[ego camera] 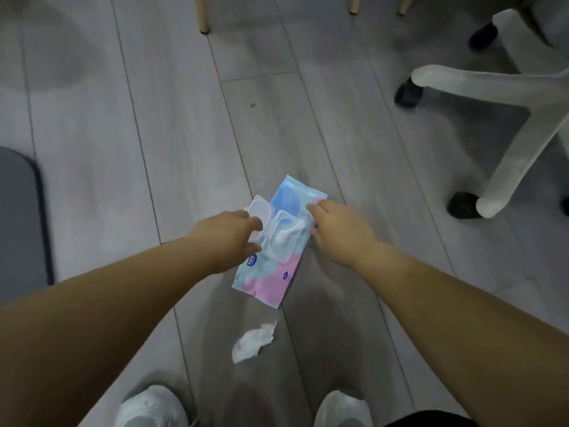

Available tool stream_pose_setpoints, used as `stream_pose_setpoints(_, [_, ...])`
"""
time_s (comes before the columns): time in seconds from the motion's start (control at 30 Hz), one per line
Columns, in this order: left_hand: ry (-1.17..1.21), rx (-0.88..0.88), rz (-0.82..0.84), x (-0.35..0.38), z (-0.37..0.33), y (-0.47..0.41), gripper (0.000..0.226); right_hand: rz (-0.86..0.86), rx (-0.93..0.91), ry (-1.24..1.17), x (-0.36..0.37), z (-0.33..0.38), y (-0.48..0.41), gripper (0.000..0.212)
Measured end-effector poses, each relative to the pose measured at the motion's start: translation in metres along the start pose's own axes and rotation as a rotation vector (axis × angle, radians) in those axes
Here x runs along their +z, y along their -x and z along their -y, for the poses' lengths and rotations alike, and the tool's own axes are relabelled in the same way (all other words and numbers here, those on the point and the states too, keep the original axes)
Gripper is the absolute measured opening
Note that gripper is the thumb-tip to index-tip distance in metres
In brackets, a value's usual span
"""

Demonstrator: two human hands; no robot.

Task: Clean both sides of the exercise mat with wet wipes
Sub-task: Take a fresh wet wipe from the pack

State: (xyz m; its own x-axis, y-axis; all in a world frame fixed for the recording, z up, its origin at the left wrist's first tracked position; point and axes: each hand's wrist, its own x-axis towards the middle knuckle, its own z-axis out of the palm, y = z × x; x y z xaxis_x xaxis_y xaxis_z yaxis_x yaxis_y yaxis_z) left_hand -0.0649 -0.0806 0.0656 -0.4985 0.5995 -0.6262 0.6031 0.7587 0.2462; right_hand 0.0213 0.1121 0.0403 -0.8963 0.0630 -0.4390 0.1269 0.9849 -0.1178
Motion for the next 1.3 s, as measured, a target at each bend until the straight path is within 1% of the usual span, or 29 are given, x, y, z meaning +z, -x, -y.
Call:
stream_pose_setpoints(0.07, [0.06, 0.025, -0.105, 0.008, -0.005, -0.014, 0.047, -0.018, 0.027, -0.093, 0.006, -0.004, -0.017, 0.046])
stream_pose_setpoints(0.13, [0.087, 0.025, -0.195, 0.023, -0.011, -0.027, 0.05, -0.002, 0.047, -0.158, 0.023, -0.004, -0.023, 0.043])
stream_pose_setpoints(0.2, [0.08, -0.022, -0.223, 0.043, -0.015, -0.038, 0.052, 0.003, 0.039, -0.228, 0.046, -0.001, -0.021, 0.033])
stream_pose_setpoints(0.27, [0.01, -0.063, -0.224, 0.06, -0.014, -0.047, 0.053, -0.03, 0.023, -0.33, 0.064, -0.001, -0.017, 0.027])
stream_pose_setpoints(0.33, [-0.044, -0.063, -0.237, 0.067, -0.011, -0.054, 0.053, -0.055, 0.032, -0.395, 0.068, -0.004, -0.015, 0.024])
stream_pose_setpoints(0.43, [-0.042, -0.056, -0.271, 0.064, -0.01, -0.061, 0.051, -0.064, 0.066, -0.512, 0.061, -0.005, -0.012, 0.021])
stream_pose_setpoints(0.57, [-0.002, -0.058, -0.292, 0.068, -0.013, -0.061, 0.045, -0.017, 0.218, -0.851, 0.053, 0.008, -0.002, 0.02])
stream_pose_setpoints(0.7, [0.017, -0.032, -0.282, 0.072, -0.02, -0.059, 0.039, -0.004, 0.264, -1.094, 0.053, 0.008, 0.003, 0.012])
stream_pose_setpoints(0.77, [0.002, -0.029, -0.282, 0.071, -0.02, -0.06, 0.037, -0.012, 0.304, -1.253, 0.052, 0.006, 0.001, 0.021])
stream_pose_setpoints(0.9, [-0.014, -0.039, -0.293, 0.071, -0.019, -0.062, 0.035, -0.09, 0.379, -1.5, 0.046, 0.004, -0.001, 0.019])
stream_pose_setpoints(1.03, [-0.015, -0.044, -0.303, 0.071, -0.016, -0.064, 0.031, -0.207, 0.458, -1.923, 0.037, 0.0, 0.0, 0.026])
stream_pose_setpoints(1.1, [-0.044, -0.036, -0.309, 0.072, -0.013, -0.065, 0.031, -0.295, 0.483, -2.082, 0.031, -0.005, -0.003, 0.03])
stream_pose_setpoints(1.13, [-0.055, -0.038, -0.313, 0.072, -0.012, -0.065, 0.03, -0.34, 0.499, -2.099, 0.028, -0.008, -0.005, 0.032])
stream_pose_setpoints(1.17, [-0.064, -0.041, -0.316, 0.072, -0.01, -0.065, 0.03, -0.374, 0.523, -2.052, 0.027, -0.012, -0.007, 0.034])
stream_pose_setpoints(1.2, [-0.072, -0.04, -0.317, 0.073, -0.009, -0.065, 0.03, -0.396, 0.542, -1.93, 0.026, -0.016, -0.007, 0.034])
stream_pose_setpoints(1.23, [-0.081, -0.035, -0.317, 0.073, -0.008, -0.065, 0.03, -0.402, 0.547, -1.741, 0.026, -0.019, -0.006, 0.034])
stream_pose_setpoints(1.3, [-0.095, -0.024, -0.317, 0.074, -0.007, -0.065, 0.031, -0.361, 0.472, -1.206, 0.03, -0.026, 0.001, 0.026])
